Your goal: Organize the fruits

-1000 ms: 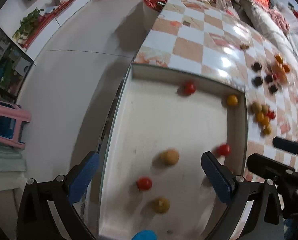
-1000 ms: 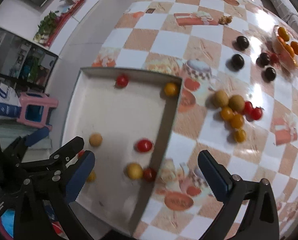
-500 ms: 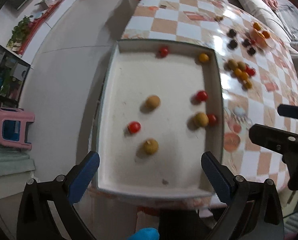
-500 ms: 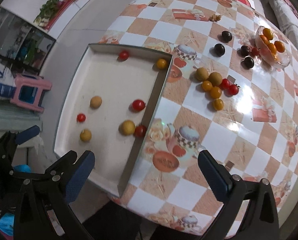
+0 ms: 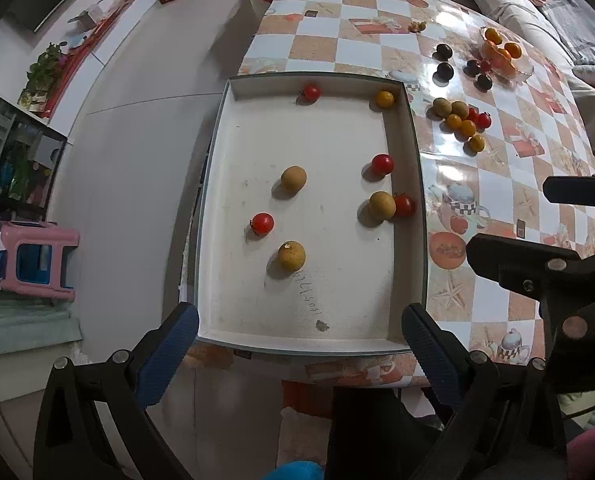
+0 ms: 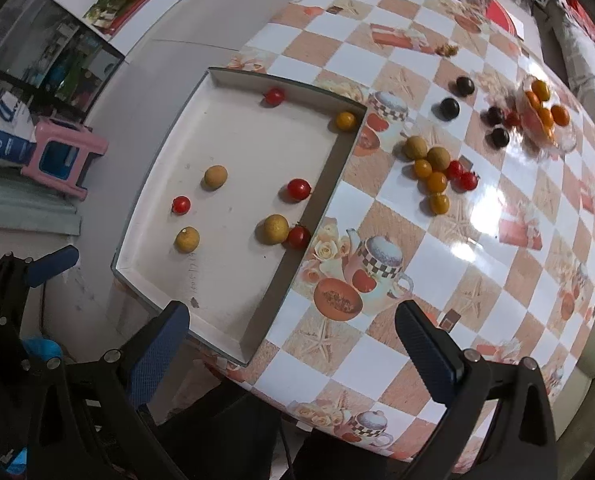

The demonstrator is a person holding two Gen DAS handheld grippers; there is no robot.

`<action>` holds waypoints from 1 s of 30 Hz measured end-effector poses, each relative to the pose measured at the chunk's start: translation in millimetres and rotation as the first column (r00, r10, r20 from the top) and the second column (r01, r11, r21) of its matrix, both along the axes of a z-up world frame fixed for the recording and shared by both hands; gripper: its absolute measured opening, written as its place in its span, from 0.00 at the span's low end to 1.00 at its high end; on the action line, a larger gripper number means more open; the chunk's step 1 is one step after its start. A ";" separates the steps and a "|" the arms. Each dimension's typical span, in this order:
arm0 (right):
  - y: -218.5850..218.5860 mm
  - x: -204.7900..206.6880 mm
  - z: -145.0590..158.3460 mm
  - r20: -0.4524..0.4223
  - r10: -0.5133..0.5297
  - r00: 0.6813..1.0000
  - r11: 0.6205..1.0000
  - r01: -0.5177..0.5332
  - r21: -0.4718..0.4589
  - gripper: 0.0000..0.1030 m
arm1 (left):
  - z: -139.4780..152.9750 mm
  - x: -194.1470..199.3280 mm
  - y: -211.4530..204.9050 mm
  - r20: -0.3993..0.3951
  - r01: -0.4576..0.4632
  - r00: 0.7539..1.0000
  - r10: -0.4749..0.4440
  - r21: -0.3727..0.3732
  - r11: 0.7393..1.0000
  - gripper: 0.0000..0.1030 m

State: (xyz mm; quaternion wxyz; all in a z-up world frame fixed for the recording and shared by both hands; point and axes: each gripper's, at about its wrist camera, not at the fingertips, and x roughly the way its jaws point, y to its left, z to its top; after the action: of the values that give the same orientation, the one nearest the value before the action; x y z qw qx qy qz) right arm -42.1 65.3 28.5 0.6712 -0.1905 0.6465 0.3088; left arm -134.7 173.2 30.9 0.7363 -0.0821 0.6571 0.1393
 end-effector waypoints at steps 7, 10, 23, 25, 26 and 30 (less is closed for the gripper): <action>6.0 0.8 4.3 0.013 0.016 1.000 1.000 -0.016 -0.005 1.00 | 5.0 2.6 3.0 0.013 -0.011 1.000 0.011 0.026 1.000 0.99; 8.1 2.5 5.5 0.015 0.018 1.000 1.000 -0.018 -0.006 1.00 | 6.4 3.7 4.6 0.018 -0.019 1.000 0.019 0.027 0.999 0.99; 11.8 2.9 5.0 0.014 0.026 1.000 1.000 -0.026 -0.008 1.00 | 7.6 7.1 4.0 0.014 -0.018 1.000 0.018 0.032 0.999 0.99; 12.1 2.4 4.0 0.013 0.027 1.000 1.000 -0.027 -0.009 1.00 | 7.1 7.4 2.6 0.013 -0.016 1.000 0.015 0.035 0.999 0.99; 12.1 2.4 4.1 0.013 0.027 1.000 1.000 -0.027 -0.008 1.00 | 7.1 7.5 2.3 0.012 -0.015 1.000 0.015 0.036 0.999 0.99; 11.8 1.6 1.8 0.009 0.029 1.000 1.000 -0.029 -0.005 1.00 | 7.2 8.0 1.3 0.012 -0.014 1.000 0.014 0.036 0.999 0.99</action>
State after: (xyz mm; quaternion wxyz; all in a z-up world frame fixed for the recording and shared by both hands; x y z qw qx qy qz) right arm -40.5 77.1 30.3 0.6691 -0.2028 0.6413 0.3161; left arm -126.7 174.4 38.1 0.7405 -0.0742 0.6495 0.1557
